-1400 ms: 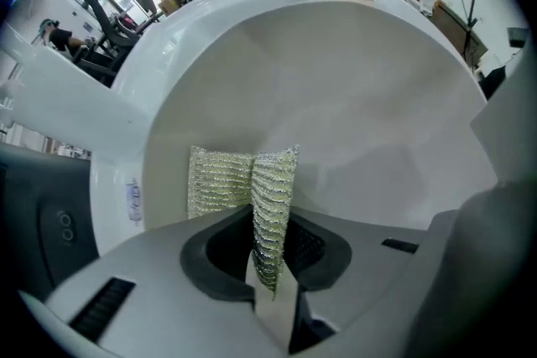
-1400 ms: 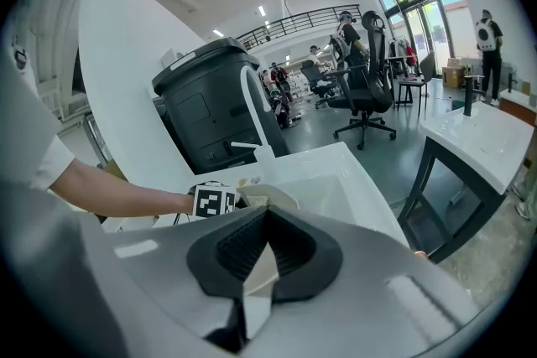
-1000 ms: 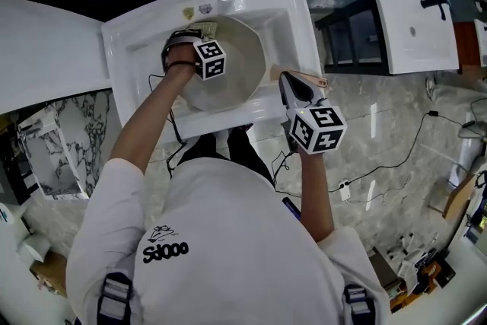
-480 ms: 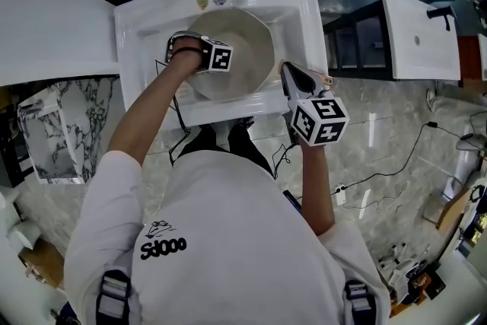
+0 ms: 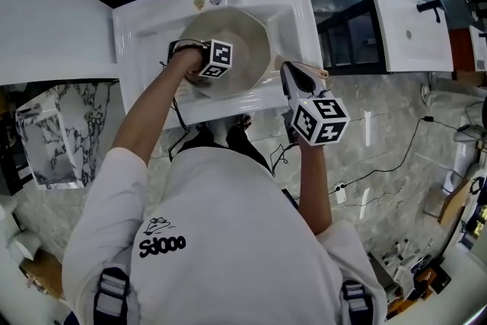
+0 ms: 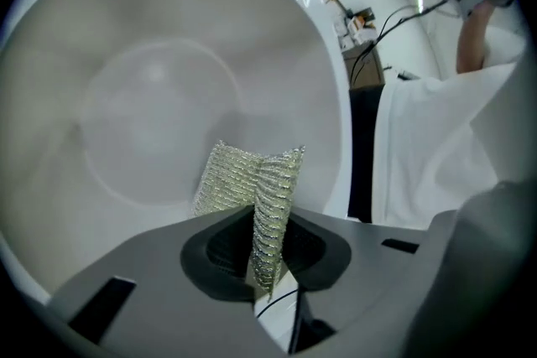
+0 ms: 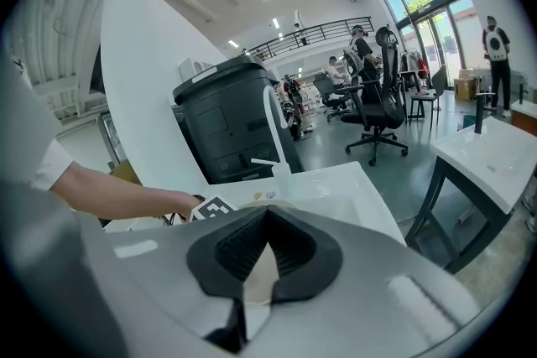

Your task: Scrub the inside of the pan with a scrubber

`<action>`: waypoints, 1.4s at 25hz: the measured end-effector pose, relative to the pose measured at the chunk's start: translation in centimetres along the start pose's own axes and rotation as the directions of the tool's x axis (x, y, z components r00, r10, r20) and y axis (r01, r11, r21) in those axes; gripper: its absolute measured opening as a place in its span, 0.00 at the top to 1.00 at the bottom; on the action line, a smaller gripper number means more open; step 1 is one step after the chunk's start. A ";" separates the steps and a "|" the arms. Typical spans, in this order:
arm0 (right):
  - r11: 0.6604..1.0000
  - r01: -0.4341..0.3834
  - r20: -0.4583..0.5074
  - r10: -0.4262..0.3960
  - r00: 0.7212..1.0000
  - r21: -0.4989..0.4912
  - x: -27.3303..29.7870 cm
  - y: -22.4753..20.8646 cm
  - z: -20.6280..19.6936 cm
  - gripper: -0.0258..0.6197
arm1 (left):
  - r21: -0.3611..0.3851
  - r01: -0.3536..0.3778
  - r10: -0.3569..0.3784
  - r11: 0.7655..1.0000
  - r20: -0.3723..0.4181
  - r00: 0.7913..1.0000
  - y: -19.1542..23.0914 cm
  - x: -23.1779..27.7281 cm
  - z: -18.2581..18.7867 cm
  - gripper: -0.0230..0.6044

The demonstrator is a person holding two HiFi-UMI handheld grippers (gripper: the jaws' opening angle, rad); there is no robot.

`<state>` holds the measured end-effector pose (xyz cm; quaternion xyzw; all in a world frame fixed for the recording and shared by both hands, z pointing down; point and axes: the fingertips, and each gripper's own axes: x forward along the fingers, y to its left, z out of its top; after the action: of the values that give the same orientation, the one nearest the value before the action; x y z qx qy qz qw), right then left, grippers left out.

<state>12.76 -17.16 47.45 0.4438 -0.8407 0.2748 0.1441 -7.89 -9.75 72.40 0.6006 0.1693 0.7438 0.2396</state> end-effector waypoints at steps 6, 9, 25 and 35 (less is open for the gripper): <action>1.000 0.011 0.027 -0.012 1.000 0.019 -0.6 0.2 0.2 0.95 | 0.004 0.175 -0.168 0.985 0.292 0.942 -3.9 -1.0 4.6 0.86; 1.000 0.008 0.055 -0.008 0.998 0.007 -0.6 0.3 1.5 0.95 | -0.001 0.187 -0.171 0.982 0.402 0.900 -4.5 -1.9 6.2 0.86; 0.986 -0.097 0.181 0.121 0.976 -0.138 1.6 4.5 10.1 0.95 | -0.384 -0.089 0.394 0.919 0.878 0.272 0.7 -18.9 1.8 0.85; 0.958 -0.033 0.249 0.107 0.963 -0.284 1.0 5.5 15.3 0.95 | -0.600 -0.224 0.578 0.768 0.800 -0.160 -3.2 -32.6 -3.8 0.85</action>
<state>7.71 -24.40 33.73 0.4213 -0.8978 0.0986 0.0826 -5.73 -25.24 43.40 0.9200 -0.3430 0.1536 0.1115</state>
